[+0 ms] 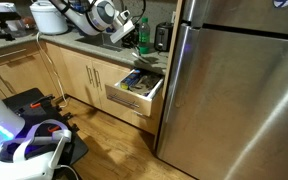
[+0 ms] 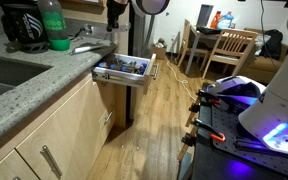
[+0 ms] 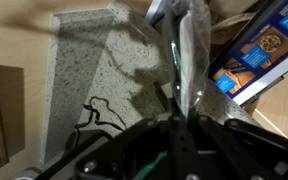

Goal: Take the cutlery out of the drawer

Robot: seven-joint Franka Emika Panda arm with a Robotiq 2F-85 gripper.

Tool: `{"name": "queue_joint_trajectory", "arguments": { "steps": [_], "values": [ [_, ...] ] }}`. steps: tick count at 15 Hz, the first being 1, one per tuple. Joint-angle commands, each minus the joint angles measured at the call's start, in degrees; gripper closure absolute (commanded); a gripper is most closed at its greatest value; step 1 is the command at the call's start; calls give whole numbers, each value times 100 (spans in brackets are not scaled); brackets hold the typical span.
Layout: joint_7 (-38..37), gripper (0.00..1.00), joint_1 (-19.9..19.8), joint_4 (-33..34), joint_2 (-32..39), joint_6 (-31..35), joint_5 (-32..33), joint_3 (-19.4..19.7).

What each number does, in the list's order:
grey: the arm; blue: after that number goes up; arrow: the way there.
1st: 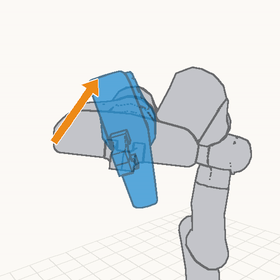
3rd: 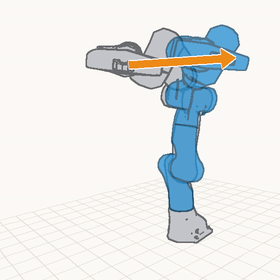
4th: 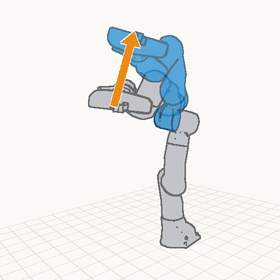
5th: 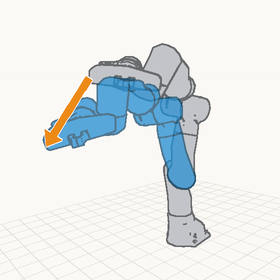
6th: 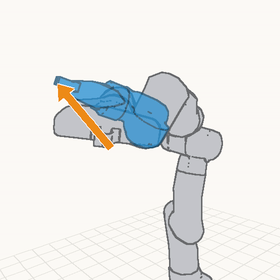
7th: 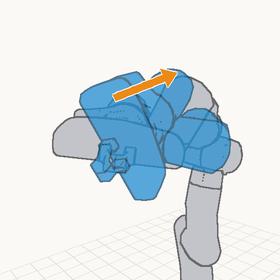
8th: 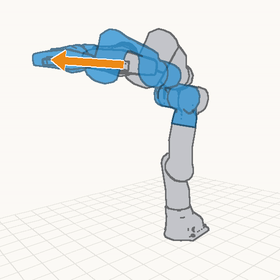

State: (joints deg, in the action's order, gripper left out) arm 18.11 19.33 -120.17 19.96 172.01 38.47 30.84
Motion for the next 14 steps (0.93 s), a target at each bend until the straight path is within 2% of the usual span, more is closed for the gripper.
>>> {"name": "queue_joint_trajectory", "arguments": {
  "steps": [1, 5, 8, 14],
  "values": [
    [620, 96, -296, 59, 22, 485, 40, -185],
    [1254, 96, -707, 93, 113, 844, -102, -590],
    [1403, 96, -936, 275, 223, 917, -173, -922],
    [1391, 96, -892, 889, 519, 830, -27, -1051]
  ]
}}
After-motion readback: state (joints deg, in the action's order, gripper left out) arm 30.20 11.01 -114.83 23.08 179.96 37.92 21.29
